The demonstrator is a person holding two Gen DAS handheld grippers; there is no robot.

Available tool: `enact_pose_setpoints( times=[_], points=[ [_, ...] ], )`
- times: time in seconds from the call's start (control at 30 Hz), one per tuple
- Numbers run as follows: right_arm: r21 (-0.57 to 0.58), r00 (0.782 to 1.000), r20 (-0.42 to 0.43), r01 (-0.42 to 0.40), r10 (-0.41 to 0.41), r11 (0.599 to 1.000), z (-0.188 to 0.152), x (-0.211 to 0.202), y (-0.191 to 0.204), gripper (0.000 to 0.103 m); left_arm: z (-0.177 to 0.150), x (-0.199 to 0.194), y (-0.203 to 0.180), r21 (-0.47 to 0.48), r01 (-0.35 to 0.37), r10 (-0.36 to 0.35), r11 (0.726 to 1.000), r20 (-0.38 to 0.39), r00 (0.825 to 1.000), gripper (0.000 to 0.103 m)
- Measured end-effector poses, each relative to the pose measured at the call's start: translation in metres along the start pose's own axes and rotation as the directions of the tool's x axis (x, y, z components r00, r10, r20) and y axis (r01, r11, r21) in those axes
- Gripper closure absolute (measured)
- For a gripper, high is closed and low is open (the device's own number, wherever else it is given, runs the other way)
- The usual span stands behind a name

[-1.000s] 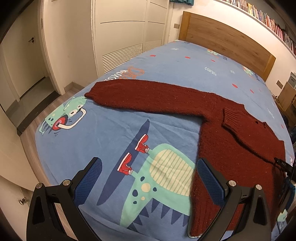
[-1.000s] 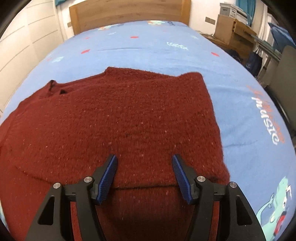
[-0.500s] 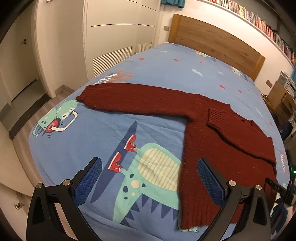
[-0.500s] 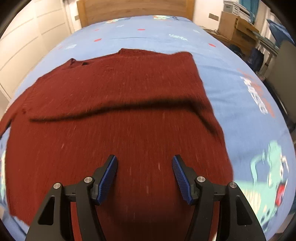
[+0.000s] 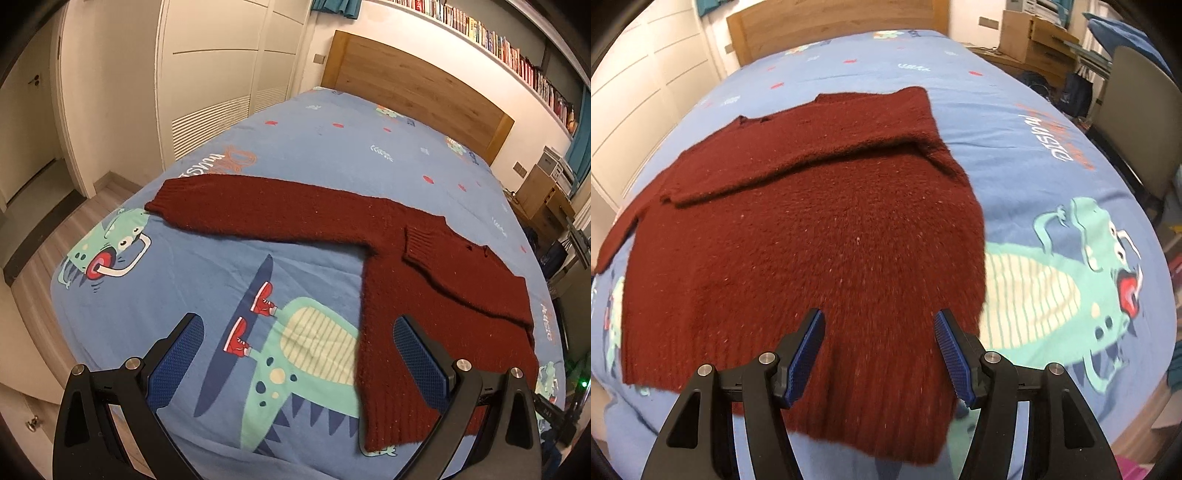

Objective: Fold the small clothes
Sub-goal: 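Move the left gripper to the other sleeve cuff and grasp it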

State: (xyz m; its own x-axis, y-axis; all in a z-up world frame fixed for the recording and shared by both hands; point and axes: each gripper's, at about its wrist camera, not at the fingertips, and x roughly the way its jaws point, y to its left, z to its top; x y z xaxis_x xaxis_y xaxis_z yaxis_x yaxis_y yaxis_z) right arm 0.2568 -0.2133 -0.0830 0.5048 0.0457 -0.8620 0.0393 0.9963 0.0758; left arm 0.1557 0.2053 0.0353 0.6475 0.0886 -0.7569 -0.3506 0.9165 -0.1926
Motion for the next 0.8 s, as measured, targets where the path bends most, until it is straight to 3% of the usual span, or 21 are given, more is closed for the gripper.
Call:
enact_pose_setpoints(
  times=[0.3, 0.5, 0.63, 0.8],
  points=[
    [0.022, 1.0, -0.011, 0.024, -0.024, 0.999, -0.008, -0.009, 0.004, 0.039, 0.005, 0.036, 0.044, -0.052, -0.01, 0.007, 0.999, -0.074, 0.997, 0.002],
    [0.014, 0.999, -0.034, 0.031, -0.031, 0.999, -0.005, 0.001, 0.015, 0.039, 0.019, 0.067, 0.084, -0.135, -0.021, 0.007, 0.991, -0.102, 0.995, 0.002],
    [0.006, 0.998, -0.054, 0.033, -0.033, 0.999, -0.004, 0.012, 0.02, 0.039, 0.03, 0.087, 0.114, -0.233, 0.032, -0.057, 0.972, -0.105, 0.993, 0.002],
    [0.009, 0.996, -0.081, 0.038, -0.037, 0.999, -0.003, 0.023, 0.019, 0.039, 0.043, 0.113, 0.148, -0.385, 0.146, -0.191, 0.911, -0.083, 0.978, 0.002]
  ],
)
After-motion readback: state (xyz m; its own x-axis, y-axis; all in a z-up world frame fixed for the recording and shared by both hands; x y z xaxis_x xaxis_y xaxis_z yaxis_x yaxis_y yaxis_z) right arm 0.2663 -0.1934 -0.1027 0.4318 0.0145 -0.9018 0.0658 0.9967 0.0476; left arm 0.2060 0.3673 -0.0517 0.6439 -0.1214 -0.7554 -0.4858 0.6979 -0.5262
